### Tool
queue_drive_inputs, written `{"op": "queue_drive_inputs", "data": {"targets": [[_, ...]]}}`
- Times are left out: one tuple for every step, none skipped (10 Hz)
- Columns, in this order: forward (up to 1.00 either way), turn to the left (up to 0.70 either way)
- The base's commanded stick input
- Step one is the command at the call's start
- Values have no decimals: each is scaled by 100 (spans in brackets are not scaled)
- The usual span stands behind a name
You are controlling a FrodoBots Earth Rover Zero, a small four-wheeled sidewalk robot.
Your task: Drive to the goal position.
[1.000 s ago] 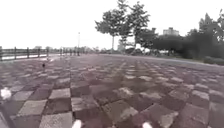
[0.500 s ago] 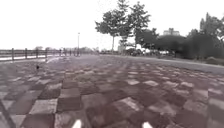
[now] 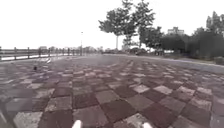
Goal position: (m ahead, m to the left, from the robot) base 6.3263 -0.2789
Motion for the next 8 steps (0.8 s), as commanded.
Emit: {"op": "queue_drive_inputs", "data": {"targets": [[85, 1], [85, 1], [85, 16], [85, 32], [85, 35], [85, 26], [85, 3], [85, 1]]}}
